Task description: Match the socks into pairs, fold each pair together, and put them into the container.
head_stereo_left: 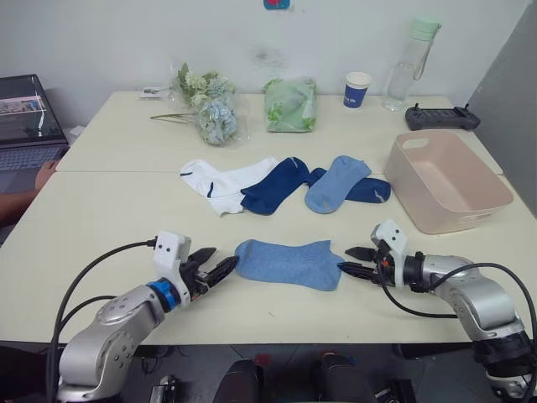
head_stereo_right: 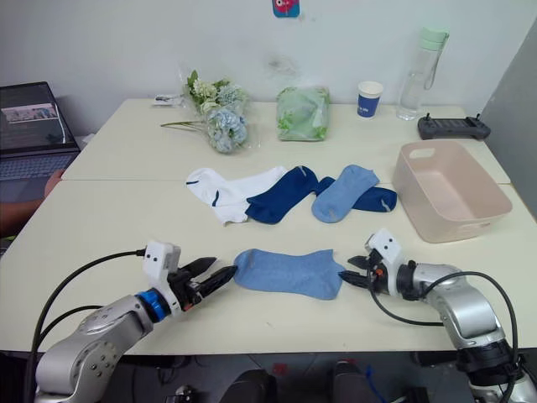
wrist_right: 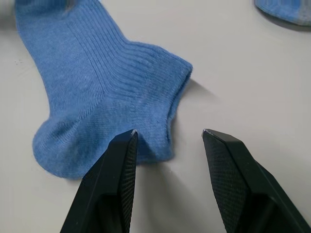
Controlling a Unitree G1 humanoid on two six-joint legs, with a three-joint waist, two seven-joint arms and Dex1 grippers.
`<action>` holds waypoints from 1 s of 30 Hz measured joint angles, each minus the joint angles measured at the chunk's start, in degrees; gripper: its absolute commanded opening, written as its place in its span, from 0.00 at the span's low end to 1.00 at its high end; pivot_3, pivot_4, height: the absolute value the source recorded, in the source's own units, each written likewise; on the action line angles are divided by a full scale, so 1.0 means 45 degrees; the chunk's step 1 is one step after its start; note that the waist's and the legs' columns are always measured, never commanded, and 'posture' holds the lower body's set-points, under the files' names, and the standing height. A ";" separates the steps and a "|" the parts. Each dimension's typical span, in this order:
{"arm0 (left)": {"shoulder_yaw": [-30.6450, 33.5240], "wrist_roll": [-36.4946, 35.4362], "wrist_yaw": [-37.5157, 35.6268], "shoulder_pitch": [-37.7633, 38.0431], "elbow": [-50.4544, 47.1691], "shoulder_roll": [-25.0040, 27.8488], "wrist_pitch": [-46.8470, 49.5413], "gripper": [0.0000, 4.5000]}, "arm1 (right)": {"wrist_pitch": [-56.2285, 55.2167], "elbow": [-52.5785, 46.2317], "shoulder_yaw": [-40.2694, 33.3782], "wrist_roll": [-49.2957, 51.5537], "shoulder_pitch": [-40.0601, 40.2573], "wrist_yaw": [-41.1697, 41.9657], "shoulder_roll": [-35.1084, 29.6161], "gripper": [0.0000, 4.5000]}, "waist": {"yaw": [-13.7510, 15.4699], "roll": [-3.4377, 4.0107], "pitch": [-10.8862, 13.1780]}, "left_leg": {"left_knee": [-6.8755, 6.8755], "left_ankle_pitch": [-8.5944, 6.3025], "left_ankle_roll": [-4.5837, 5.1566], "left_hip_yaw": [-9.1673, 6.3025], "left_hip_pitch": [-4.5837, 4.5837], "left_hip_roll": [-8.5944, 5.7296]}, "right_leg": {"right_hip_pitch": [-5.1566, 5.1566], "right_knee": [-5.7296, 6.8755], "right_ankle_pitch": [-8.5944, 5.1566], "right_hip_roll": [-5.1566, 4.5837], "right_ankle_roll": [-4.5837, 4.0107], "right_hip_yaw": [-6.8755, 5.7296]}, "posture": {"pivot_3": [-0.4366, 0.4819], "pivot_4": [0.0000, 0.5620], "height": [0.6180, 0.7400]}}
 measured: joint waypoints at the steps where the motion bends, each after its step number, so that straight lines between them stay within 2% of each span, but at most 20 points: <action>1: -0.0204 0.0141 -0.0138 -0.0134 0.0189 0.0023 -0.0116 0.62 | 0.0000 -0.0033 0.0041 -0.0019 -0.0001 -0.0066 0.0119 0.51 | -0.0015 0.0000 0.0000 | -0.0001 0.0000 -0.0001 0.0001 -0.0001 0.0000 | 0.0000 -0.0001 0.0000 0.0000 0.0000 0.0004 | 0.48 0.27 1.00; 5: -0.0543 0.0300 -0.0398 -0.0172 0.0395 0.0037 -0.0311 0.36 | 0.0002 -0.0142 0.0146 -0.0023 0.0065 -0.0070 0.0118 0.25 | -0.0005 0.0000 0.0000 | 0.0000 0.0001 -0.0002 -0.0004 -0.0004 0.0000 | -0.0001 -0.0004 0.0000 -0.0007 0.0000 0.0000 | 0.48 0.27 1.00; 8: -0.0553 0.0375 -0.0507 -0.0160 0.0395 0.0186 -0.0346 0.15 | 0.0002 -0.0316 0.0141 -0.0007 0.0320 -0.0038 0.0080 0.02 | 0.0007 0.0001 0.0000 | -0.0001 0.0000 -0.0002 -0.0001 -0.0004 -0.0001 | -0.0001 -0.0004 0.0000 -0.0009 0.0000 0.0005 | 0.48 0.27 1.00; 10: -0.0527 0.0302 -0.0577 -0.0065 0.0350 0.0192 -0.0323 0.02 | 0.0013 -0.0380 0.0122 0.0025 0.0344 -0.0035 0.0078 0.00 | 0.0003 0.0000 0.0000 | 0.0000 0.0000 -0.0001 0.0000 -0.0004 -0.0001 | -0.0001 -0.0004 0.0000 -0.0010 0.0000 0.0005 | 0.48 0.27 1.00; 14: -0.0512 0.0031 -0.0611 0.0571 -0.0190 0.0186 -0.0056 0.01 | 0.0084 -0.0383 -0.0031 0.0117 0.0354 -0.0007 -0.0134 0.00 | 0.0008 0.0000 0.0000 | 0.0000 0.0000 -0.0001 -0.0004 -0.0007 -0.0001 | -0.0001 -0.0005 0.0000 -0.0013 0.0000 0.0001 | 0.48 0.27 1.00; 19: -0.0620 -0.0866 -0.0297 0.1006 -0.1335 -0.0093 0.0953 0.01 | 0.0519 -0.0383 -0.0268 0.0555 0.0260 0.0662 -0.1141 0.00 | 0.0024 0.0000 0.0001 | 0.0002 -0.0002 0.0003 -0.0003 -0.0008 -0.0003 | 0.0002 -0.0007 0.0000 -0.0018 0.0000 -0.0003 | 0.48 0.27 1.00; 24: -0.1008 -0.0713 0.0530 0.1051 -0.1541 -0.0688 0.1084 0.01 | 0.0628 -0.0379 -0.0410 0.0936 0.0058 0.1244 -0.1734 0.00 | 0.0018 0.0000 0.0001 | 0.0001 -0.0002 0.0003 -0.0003 -0.0004 -0.0001 | 0.0002 -0.0002 0.0000 -0.0012 0.0000 -0.0002 | 0.48 0.27 1.00; 28: -0.0949 -0.0377 0.0990 0.0845 -0.1317 -0.0670 0.1057 0.01 | 0.0560 -0.0341 -0.0406 0.0956 0.0034 0.1344 -0.1739 0.00 | 0.0025 0.0000 0.0001 | 0.0004 -0.0002 0.0003 0.0003 -0.0006 -0.0004 | 0.0002 -0.0004 0.0000 -0.0012 0.0000 0.0005 | 0.48 0.27 1.00; 29: -0.0934 -0.0319 0.1003 0.0889 -0.1258 -0.0596 0.1049 0.00 | 0.0495 -0.0329 -0.0406 0.0947 0.0034 0.1344 -0.1737 0.05 | 0.0020 -0.0001 0.0001 | 0.0003 -0.0002 0.0003 0.0004 -0.0006 -0.0004 | 0.0002 -0.0004 0.0000 -0.0012 0.0000 0.0006 | 0.48 0.27 1.00; 30: -0.0929 -0.0295 0.0986 0.0932 -0.1221 -0.0524 0.1036 0.04 | 0.0431 -0.0313 -0.0406 0.0933 0.0034 0.1340 -0.1733 0.11 | 0.0020 0.0000 0.0001 | 0.0003 -0.0002 0.0003 0.0002 -0.0006 -0.0004 | 0.0002 -0.0004 0.0000 -0.0012 0.0000 0.0004 | 0.48 0.27 1.00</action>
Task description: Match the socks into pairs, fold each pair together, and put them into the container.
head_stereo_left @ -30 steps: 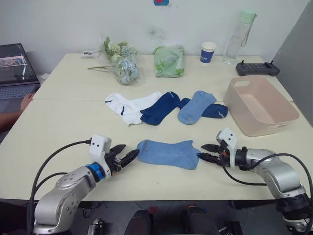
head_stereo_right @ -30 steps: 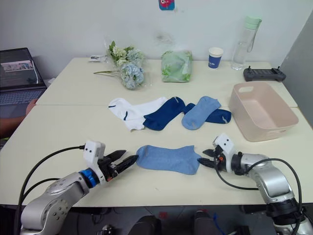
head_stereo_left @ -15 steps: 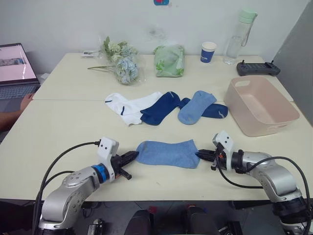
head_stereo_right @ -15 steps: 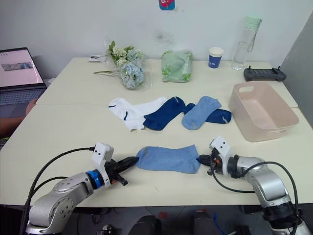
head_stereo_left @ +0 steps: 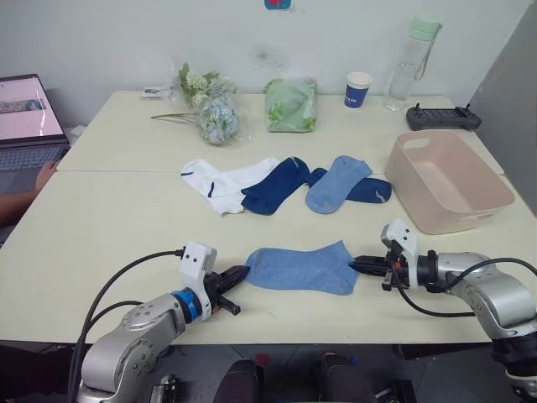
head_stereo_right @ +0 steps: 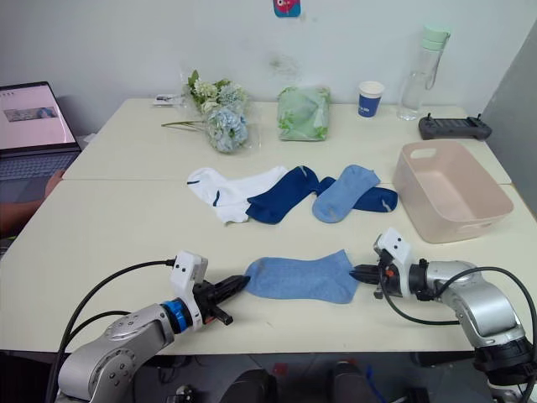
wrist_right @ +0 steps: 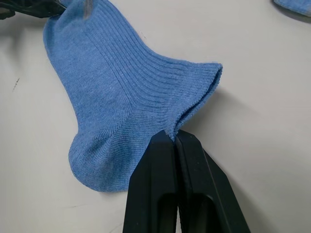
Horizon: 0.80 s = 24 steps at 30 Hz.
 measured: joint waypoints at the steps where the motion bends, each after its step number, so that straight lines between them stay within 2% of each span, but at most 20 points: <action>1: 0.0011 0.0003 -0.0033 0.0040 0.0030 0.0050 -0.0044 0.09 | -0.0081 0.0017 -0.0001 -0.0012 -0.0001 -0.0009 0.0013 0.16 | 0.0004 0.0000 0.0000 | 0.0000 0.0000 0.0000 -0.0002 0.0000 0.0001 | 0.0000 0.0000 0.0000 0.0000 0.0000 -0.0003 | 0.48 0.27 1.00; 2: 0.0016 -0.0009 -0.0152 0.0059 0.0048 0.0104 -0.0151 0.13 | -0.0122 0.0033 -0.0003 -0.0003 -0.0001 -0.0009 0.0021 0.22 | 0.0007 0.0000 0.0000 | 0.0000 0.0000 0.0000 -0.0004 0.0000 0.0001 | 0.0000 0.0000 0.0000 0.0000 0.0000 -0.0004 | 0.48 0.27 1.00; 8: 0.0486 -0.0147 -0.0355 -0.0179 0.0097 0.0310 -0.0210 0.56 | -0.0706 0.0405 -0.0240 -0.0139 -0.0104 -0.0367 0.0116 0.70 | 0.0008 0.0000 0.0000 | 0.0001 0.0001 -0.0001 0.0000 0.0000 0.0001 | 0.0000 0.0001 0.0000 0.0000 0.0000 -0.0001 | 0.48 0.27 1.00; 11: 0.0873 -0.0228 -0.0740 -0.0484 0.0096 0.0873 -0.0406 0.77 | -0.1202 0.0450 -0.0647 -0.0206 -0.0426 -0.0524 0.0084 0.71 | -0.0003 0.0000 0.0000 | 0.0000 0.0001 -0.0002 0.0000 0.0001 0.0002 | -0.0002 0.0002 0.0000 0.0001 0.0000 -0.0001 | 0.48 0.27 1.00; 15: 0.0848 -0.0143 -0.1500 -0.1485 0.0092 0.1369 -0.1067 0.77 | -0.1912 -0.0121 -0.0612 -0.0467 -0.1122 -0.0910 0.0628 0.71 | 0.0005 -0.0001 -0.0001 | -0.0001 0.0003 -0.0006 -0.0002 0.0000 0.0002 | -0.0001 0.0000 0.0000 0.0003 0.0000 -0.0005 | 0.48 0.27 1.00; 16: 0.0584 0.0026 -0.1745 -0.1722 0.0090 0.1531 -0.1347 0.78 | -0.2153 -0.0250 -0.0394 -0.0572 -0.1142 -0.1010 0.0918 0.62 | 0.0005 -0.0002 -0.0001 | -0.0002 0.0003 -0.0006 -0.0003 0.0000 0.0002 | 0.0001 -0.0004 0.0000 0.0003 0.0000 -0.0007 | 0.48 0.27 1.00; 19: -0.0763 0.0927 -0.2499 -0.2608 0.0394 0.1588 -0.2445 0.64 | -0.2939 -0.0202 0.0793 -0.1390 -0.1148 -0.1516 0.2110 0.41 | 0.0004 -0.0001 -0.0001 | 0.0000 0.0009 -0.0017 0.0004 -0.0002 -0.0005 | -0.0001 -0.0002 0.0000 0.0002 0.0000 0.0000 | 0.48 0.27 1.00; 24: -0.3098 0.2973 -0.3275 -0.3471 0.2206 0.1456 -0.4317 0.28 | -0.4048 0.0299 0.2602 -0.3062 -0.1250 -0.2122 0.2906 0.01 | -0.0006 0.0000 -0.0001 | -0.0002 0.0021 -0.0037 0.0005 -0.0002 -0.0005 | -0.0010 -0.0003 0.0000 0.0006 0.0000 0.0002 | 0.48 0.27 1.00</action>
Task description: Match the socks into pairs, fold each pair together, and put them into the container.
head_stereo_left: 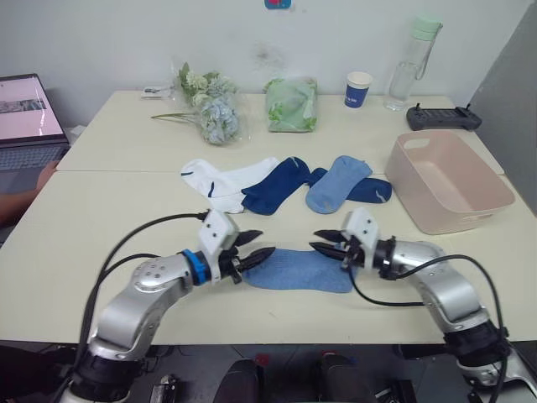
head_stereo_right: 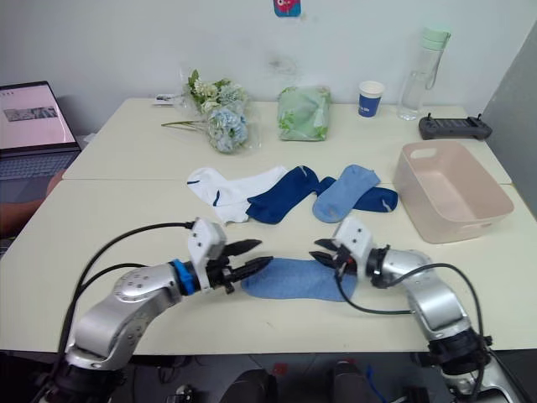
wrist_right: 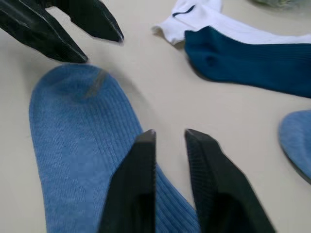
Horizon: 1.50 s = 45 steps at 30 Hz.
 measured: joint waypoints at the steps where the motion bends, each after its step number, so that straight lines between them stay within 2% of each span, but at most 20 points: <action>1: -0.0191 0.0340 -0.0005 -0.0009 0.0407 -0.0059 -0.0231 0.19 | -0.0065 0.0089 0.0116 -0.0199 0.0060 -0.0046 -0.0001 0.00 | 0.0001 0.0000 0.0000 | 0.0000 -0.0001 0.0001 -0.0002 -0.0002 0.0001 | -0.0001 0.0000 0.0000 0.0000 0.0000 -0.0002 | 0.48 0.27 1.00; 4: -0.0642 0.1320 0.0009 -0.0012 0.1134 -0.0010 -0.0708 0.01 | -0.0506 0.0455 0.0203 -0.0607 0.0533 -0.0086 -0.0102 0.00 | 0.0008 0.0000 0.0000 | 0.0002 -0.0015 0.0027 -0.0002 -0.0004 0.0000 | 0.0000 -0.0001 0.0000 -0.0002 0.0000 -0.0003 | 0.48 0.27 1.00; 8: -0.0774 0.1941 -0.0012 0.0067 0.1341 0.0088 -0.1184 0.01 | -0.1331 0.0570 -0.0014 -0.0741 0.1330 0.0249 -0.0759 0.00 | 0.0010 0.0005 -0.0003 | 0.0003 -0.0018 0.0032 0.0002 0.0008 -0.0001 | 0.0011 0.0000 0.0000 -0.0006 0.0001 0.0002 | 0.48 0.27 1.00; 12: -0.0388 0.1860 -0.0138 0.0386 0.1279 0.0119 -0.1211 0.01 | -0.1903 0.0410 -0.0785 -0.0642 0.2036 0.0648 -0.1803 0.00 | 0.0002 0.0003 -0.0006 | 0.0003 -0.0019 0.0035 0.0001 0.0018 0.0004 | 0.0017 0.0007 0.0000 -0.0002 0.0001 0.0001 | 0.48 0.27 1.00; 17: 0.0733 0.0235 -0.0353 0.0983 0.0662 -0.0134 -0.0050 0.01 | -0.1306 -0.0380 -0.1682 0.0412 0.2299 0.1130 -0.2091 0.00 | -0.0039 0.0001 -0.0003 | 0.0005 -0.0020 0.0036 -0.0005 0.0009 0.0011 | 0.0011 0.0013 0.0000 -0.0001 0.0001 -0.0003 | 0.48 0.27 1.00; 20: 0.0891 -0.0349 -0.0682 0.1143 -0.0269 0.0204 0.0578 0.01 | -0.0631 -0.1313 -0.1569 0.1011 0.2265 0.1414 -0.2056 0.00 | -0.0024 0.0001 -0.0003 | 0.0004 -0.0020 0.0036 -0.0010 0.0008 0.0010 | 0.0013 0.0008 -0.0001 -0.0001 0.0002 -0.0005 | 0.48 0.27 1.00; 26: 0.0487 0.0526 -0.0866 0.1687 -0.0493 0.1501 0.0678 0.01 | -0.0399 -0.1565 -0.0668 0.0341 0.3038 0.1721 -0.2761 0.00 | 0.0004 0.0002 -0.0003 | 0.0004 -0.0020 0.0036 -0.0005 0.0009 0.0002 | 0.0015 0.0003 -0.0001 -0.0003 0.0002 -0.0003 | 0.48 0.27 1.00; 31: 0.0422 0.0909 -0.0876 0.1691 -0.0254 0.1590 0.0064 0.01 | -0.1436 -0.1256 -0.0836 -0.0144 0.3228 0.1722 -0.3324 0.00 | 0.0013 0.0001 -0.0011 | 0.0003 -0.0020 0.0037 -0.0002 0.0032 0.0006 | 0.0032 0.0008 -0.0001 -0.0001 0.0002 -0.0002 | 0.48 0.27 1.00; 35: 0.0800 0.0510 -0.0862 0.1770 -0.0244 0.1401 0.0232 0.01 | -0.0742 -0.1273 -0.1981 0.0710 0.3609 0.1590 -0.3257 0.00 | 0.0021 -0.0002 -0.0009 | 0.0009 -0.0020 0.0037 -0.0001 0.0019 0.0006 | 0.0027 0.0008 -0.0001 -0.0004 0.0002 0.0001 | 0.48 0.27 1.00; 37: 0.1659 -0.0496 -0.0799 0.1733 -0.0255 0.0935 0.0770 0.01 | -0.0232 -0.1383 -0.2954 0.1525 0.3587 0.1454 -0.3107 0.00 | 0.0011 -0.0003 -0.0007 | 0.0009 -0.0020 0.0037 -0.0004 0.0018 0.0011 | 0.0022 0.0016 -0.0001 -0.0002 0.0001 -0.0002 | 0.48 0.27 1.00; 40: 0.3019 -0.1465 -0.0366 0.1394 -0.0194 0.0435 0.1017 0.11 | -0.0206 -0.1163 -0.3915 0.1620 0.2968 0.0458 -0.2577 0.11 | -0.0015 -0.0003 -0.0007 | 0.0009 -0.0020 0.0037 -0.0003 0.0020 0.0012 | 0.0020 0.0019 -0.0001 0.0001 0.0002 -0.0002 | 0.48 0.27 1.00; 43: 0.4294 -0.1647 0.0672 0.0963 0.0427 -0.0422 0.0441 0.31 | -0.0335 -0.0363 -0.4293 0.1362 0.2419 -0.0414 -0.2200 0.32 | 0.0019 -0.0005 -0.0009 | 0.0010 -0.0019 0.0034 -0.0001 0.0018 0.0007 | 0.0021 0.0012 -0.0001 -0.0002 0.0002 -0.0003 | 0.48 0.27 1.00; 45: 0.4843 -0.1331 0.1352 0.0978 0.1174 -0.0563 -0.0048 0.46 | -0.0613 0.0310 -0.4294 0.0968 0.2406 -0.0857 -0.2012 0.49 | 0.0023 -0.0006 -0.0009 | 0.0001 -0.0019 0.0033 0.0002 0.0012 0.0006 | 0.0012 0.0005 -0.0001 -0.0002 0.0002 0.0001 | 0.48 0.27 1.00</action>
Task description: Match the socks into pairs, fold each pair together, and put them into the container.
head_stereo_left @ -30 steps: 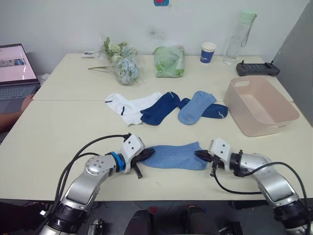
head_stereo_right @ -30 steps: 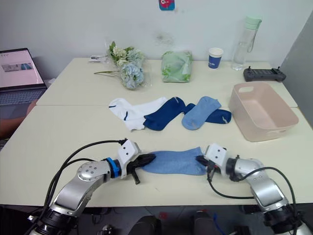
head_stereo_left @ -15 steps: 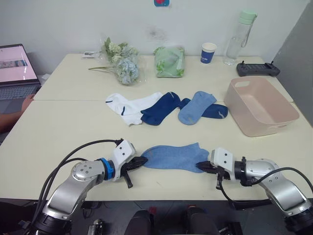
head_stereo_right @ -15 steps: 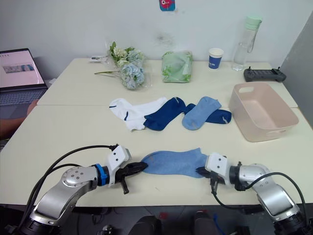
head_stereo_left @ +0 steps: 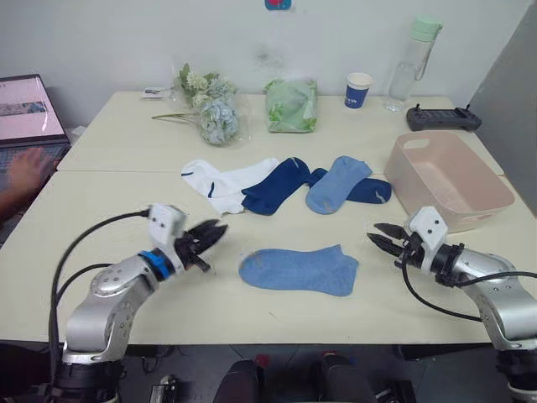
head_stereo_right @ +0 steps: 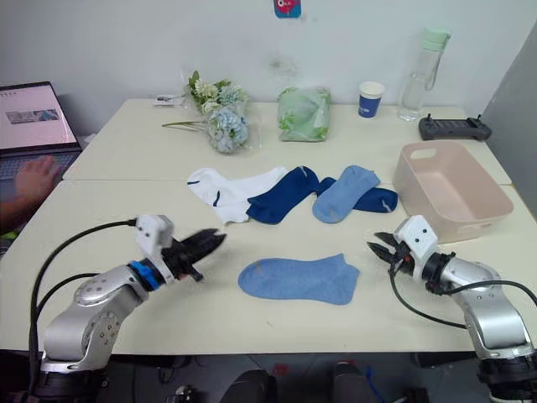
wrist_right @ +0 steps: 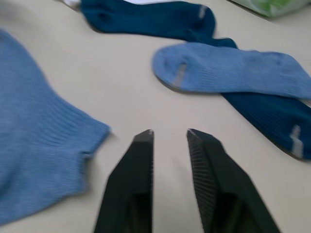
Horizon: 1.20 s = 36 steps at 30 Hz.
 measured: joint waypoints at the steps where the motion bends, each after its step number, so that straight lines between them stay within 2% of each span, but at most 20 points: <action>1: 0.0115 0.0293 0.0293 0.0009 0.0373 -0.0033 -0.0262 0.54 | -0.0204 0.0342 0.0004 -0.0219 -0.0001 -0.0193 0.0079 0.57 | 0.0000 0.0000 0.0000 | -0.0002 0.0001 -0.0001 0.0002 -0.0001 -0.0001 | -0.0002 0.0001 0.0000 0.0000 0.0000 0.0001 | 0.48 0.27 1.00; 6: 0.0217 0.1221 0.0847 0.0522 0.1358 -0.0091 -0.1339 0.90 | -0.0903 0.1342 -0.0005 -0.0846 -0.0324 -0.0775 0.0333 0.97 | -0.0022 0.0001 0.0000 | 0.0001 0.0001 -0.0001 0.0009 0.0002 0.0001 | -0.0002 0.0006 0.0001 -0.0001 -0.0001 0.0008 | 0.48 0.27 1.00; 7: 0.0201 0.1283 0.0823 0.0634 0.1358 -0.0121 -0.1480 0.96 | -0.0974 0.1417 -0.0001 -0.0854 -0.0392 -0.0798 0.0363 1.00 | -0.0016 0.0001 0.0000 | 0.0001 0.0001 -0.0001 0.0005 0.0002 0.0002 | -0.0002 0.0006 0.0001 -0.0002 -0.0001 0.0004 | 0.48 0.27 1.00; 8: 0.0175 0.1350 0.0810 0.0764 0.1358 -0.0132 -0.1604 0.99 | -0.1053 0.1472 0.0004 -0.0862 -0.0476 -0.0814 0.0393 1.00 | -0.0013 0.0001 0.0000 | 0.0000 0.0001 -0.0001 0.0004 0.0002 0.0003 | -0.0002 0.0006 0.0001 -0.0002 -0.0001 0.0004 | 0.48 0.27 1.00; 15: 0.0078 0.1295 0.0463 0.0860 0.1070 -0.0162 -0.1854 0.99 | -0.1204 0.1878 0.0340 -0.1244 -0.1171 -0.0807 0.0433 1.00 | -0.0028 0.0001 0.0000 | 0.0002 0.0001 -0.0001 0.0009 0.0001 0.0002 | -0.0003 0.0008 0.0001 -0.0005 -0.0002 0.0007 | 0.48 0.27 1.00; 21: -0.0807 -0.0132 -0.1142 -0.0172 -0.1318 0.0706 -0.0402 0.99 | -0.0714 0.2388 0.2278 -0.2049 -0.3618 -0.0679 0.1554 1.00 | -0.0169 0.0002 0.0000 | 0.0002 0.0003 -0.0005 0.0003 0.0005 0.0006 | -0.0004 0.0018 0.0002 0.0002 -0.0002 0.0004 | 0.48 0.27 1.00; 26: -0.1357 -0.0669 -0.1528 -0.1098 -0.2220 0.1218 0.0885 0.99 | -0.0499 0.4456 0.3485 -0.2802 -0.5716 -0.0643 0.2857 1.00 | -0.0273 0.0002 0.0000 | 0.0003 0.0007 -0.0012 0.0003 -0.0002 -0.0001 | -0.0007 0.0013 0.0002 0.0001 -0.0003 0.0000 | 0.48 0.27 1.00; 32: -0.1728 -0.0240 -0.1297 -0.1097 -0.2268 0.1091 0.0714 0.99 | -0.1203 0.7249 0.4162 -0.3693 -0.6955 -0.0647 0.3602 1.00 | -0.0299 0.0002 0.0000 | 0.0003 0.0019 -0.0033 0.0003 -0.0003 0.0000 | -0.0012 0.0013 0.0002 0.0001 -0.0004 0.0002 | 0.48 0.27 1.00; 36: -0.1749 -0.0182 -0.1158 -0.1050 -0.2243 0.0936 0.0554 1.00 | -0.1366 0.8841 0.4145 -0.3876 -0.7939 -0.0619 0.3997 0.72 | -0.0332 0.0003 0.0000 | 0.0006 0.0020 -0.0034 0.0010 0.0002 0.0000 | -0.0015 0.0022 0.0004 0.0001 -0.0006 0.0011 | 0.48 0.27 1.00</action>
